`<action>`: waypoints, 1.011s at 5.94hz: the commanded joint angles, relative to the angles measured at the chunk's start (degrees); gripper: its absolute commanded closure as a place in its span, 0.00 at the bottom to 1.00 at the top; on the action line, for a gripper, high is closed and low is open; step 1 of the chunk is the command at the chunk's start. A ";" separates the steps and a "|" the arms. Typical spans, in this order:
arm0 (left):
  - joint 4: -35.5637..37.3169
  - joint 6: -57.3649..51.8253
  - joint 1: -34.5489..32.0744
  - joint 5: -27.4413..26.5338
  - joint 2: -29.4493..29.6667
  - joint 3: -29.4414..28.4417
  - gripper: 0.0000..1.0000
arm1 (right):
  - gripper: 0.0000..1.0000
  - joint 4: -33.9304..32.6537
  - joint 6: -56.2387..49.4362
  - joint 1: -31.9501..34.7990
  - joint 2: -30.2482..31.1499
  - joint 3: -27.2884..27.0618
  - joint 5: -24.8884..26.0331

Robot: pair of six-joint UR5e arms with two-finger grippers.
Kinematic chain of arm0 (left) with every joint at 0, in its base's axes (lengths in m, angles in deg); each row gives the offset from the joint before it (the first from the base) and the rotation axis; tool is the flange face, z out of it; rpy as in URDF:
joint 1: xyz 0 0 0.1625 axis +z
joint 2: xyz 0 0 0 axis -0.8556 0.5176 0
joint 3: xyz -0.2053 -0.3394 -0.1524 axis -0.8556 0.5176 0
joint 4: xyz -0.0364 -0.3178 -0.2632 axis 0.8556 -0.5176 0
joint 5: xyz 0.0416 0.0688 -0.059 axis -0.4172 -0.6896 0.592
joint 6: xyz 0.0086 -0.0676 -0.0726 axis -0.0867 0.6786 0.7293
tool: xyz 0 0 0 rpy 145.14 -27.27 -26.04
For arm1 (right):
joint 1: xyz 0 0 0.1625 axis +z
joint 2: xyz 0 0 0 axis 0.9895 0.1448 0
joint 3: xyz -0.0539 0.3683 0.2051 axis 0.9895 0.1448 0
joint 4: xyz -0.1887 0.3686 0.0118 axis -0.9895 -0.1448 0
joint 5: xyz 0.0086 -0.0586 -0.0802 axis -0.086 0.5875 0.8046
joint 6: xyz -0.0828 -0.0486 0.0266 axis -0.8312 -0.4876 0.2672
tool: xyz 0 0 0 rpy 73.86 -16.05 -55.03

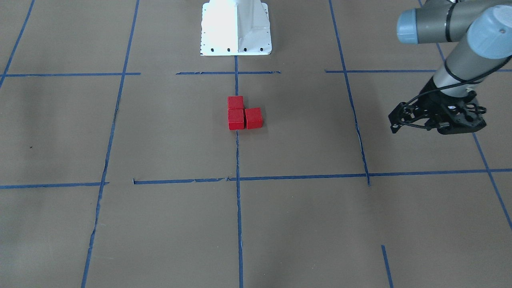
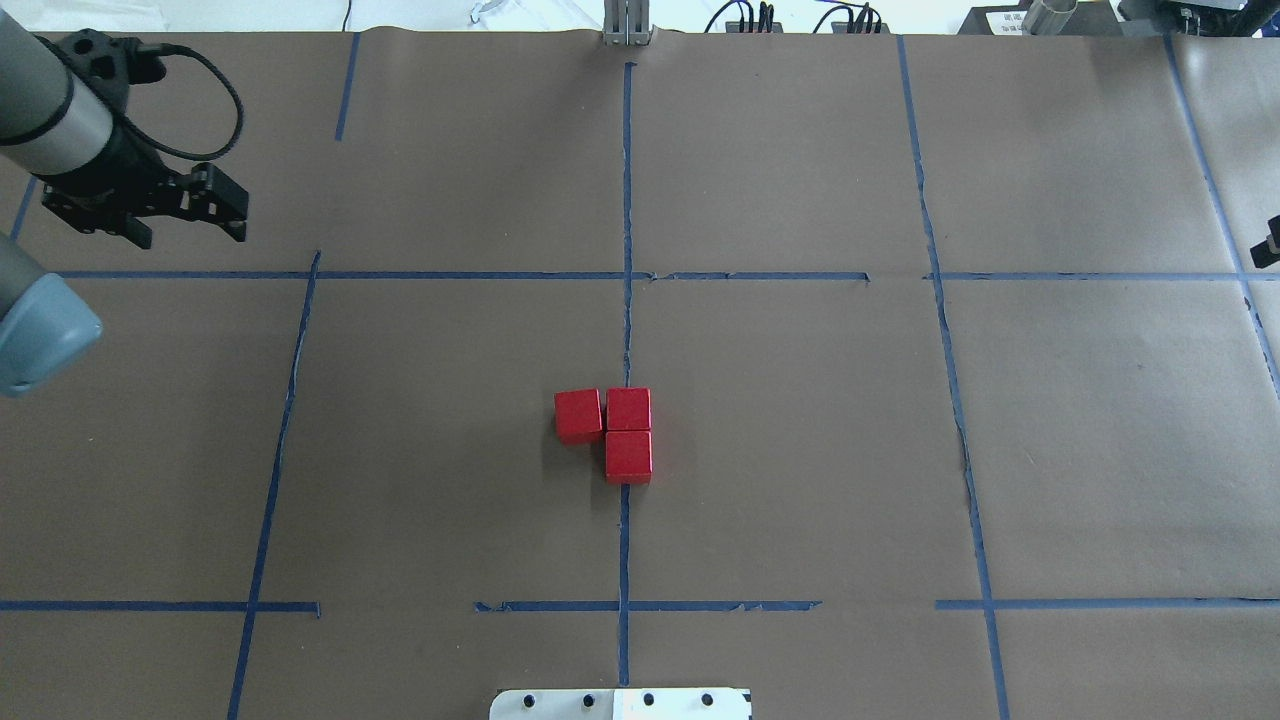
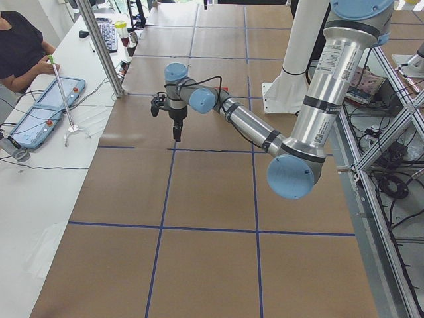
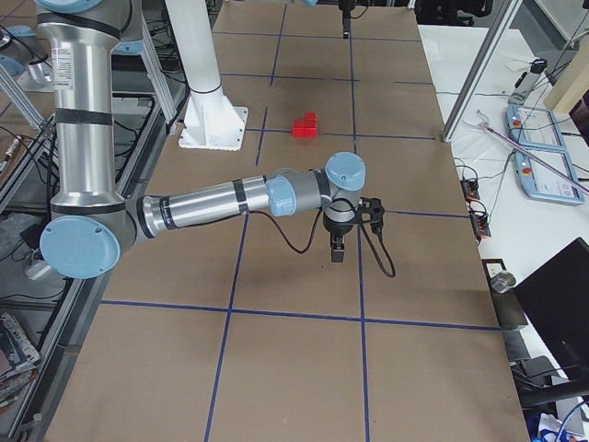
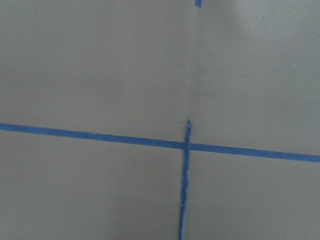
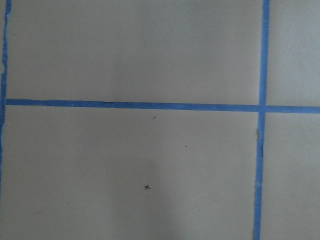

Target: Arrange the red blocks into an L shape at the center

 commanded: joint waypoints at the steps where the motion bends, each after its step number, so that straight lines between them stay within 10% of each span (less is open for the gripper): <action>1: 0.11 -22.59 -10.30 8.91 -7.82 -1.50 0.00 | 0.00 -0.43 -8.14 6.70 1.07 2.34 -0.75; 3: 0.19 -43.40 -23.01 9.06 -10.67 -11.83 0.00 | 0.00 -0.26 -8.43 6.73 0.72 3.39 -0.85; 6: 3.18 -43.53 -25.45 9.06 -11.20 -12.86 0.00 | 0.00 0.27 -8.17 6.12 0.98 5.84 -0.93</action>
